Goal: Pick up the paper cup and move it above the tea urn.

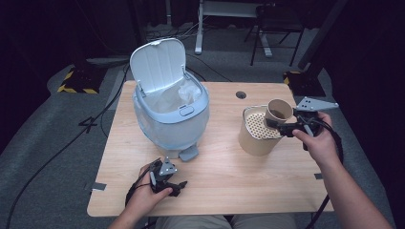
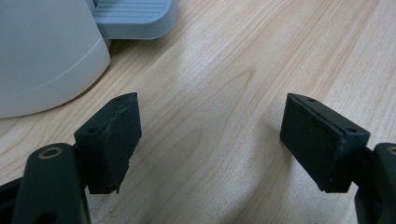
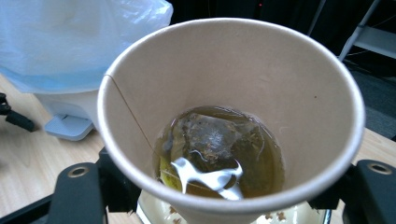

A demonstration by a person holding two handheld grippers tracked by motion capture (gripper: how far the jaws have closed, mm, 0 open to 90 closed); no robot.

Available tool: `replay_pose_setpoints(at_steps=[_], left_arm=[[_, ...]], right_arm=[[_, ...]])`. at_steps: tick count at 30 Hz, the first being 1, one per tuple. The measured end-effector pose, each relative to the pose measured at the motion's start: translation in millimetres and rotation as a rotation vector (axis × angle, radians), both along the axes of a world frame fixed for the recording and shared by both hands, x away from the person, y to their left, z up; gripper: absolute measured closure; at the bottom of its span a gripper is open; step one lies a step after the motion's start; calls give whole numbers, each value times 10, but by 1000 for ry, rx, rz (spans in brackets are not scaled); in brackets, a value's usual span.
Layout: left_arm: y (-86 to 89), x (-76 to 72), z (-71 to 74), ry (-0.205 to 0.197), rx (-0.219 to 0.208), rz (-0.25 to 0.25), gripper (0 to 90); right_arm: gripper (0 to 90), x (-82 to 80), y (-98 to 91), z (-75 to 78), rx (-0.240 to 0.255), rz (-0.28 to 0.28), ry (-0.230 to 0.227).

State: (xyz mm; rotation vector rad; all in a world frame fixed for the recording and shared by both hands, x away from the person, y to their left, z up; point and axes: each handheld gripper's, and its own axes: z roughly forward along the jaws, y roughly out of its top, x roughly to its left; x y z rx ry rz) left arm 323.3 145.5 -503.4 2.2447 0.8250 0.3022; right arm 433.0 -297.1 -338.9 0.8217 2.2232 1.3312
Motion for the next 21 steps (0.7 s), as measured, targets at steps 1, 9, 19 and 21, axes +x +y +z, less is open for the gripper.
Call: replay_pose_setpoints(at_steps=[1,9,19,21], left_arm=[[0,0,0,0,0,0,212],[3,5,3,1,5,-4,209],[-3,22,3,-2,7,-9,201],[-4,23,2,1,6,-10,201]], right_arm=[[293,23,-1,2,-2,0,-1],[293,234,-45,-44,22,-41,31],[293,396,-110,-63,-95,-65,-32],[293,404,-112,-70,-110,-68,-38]])
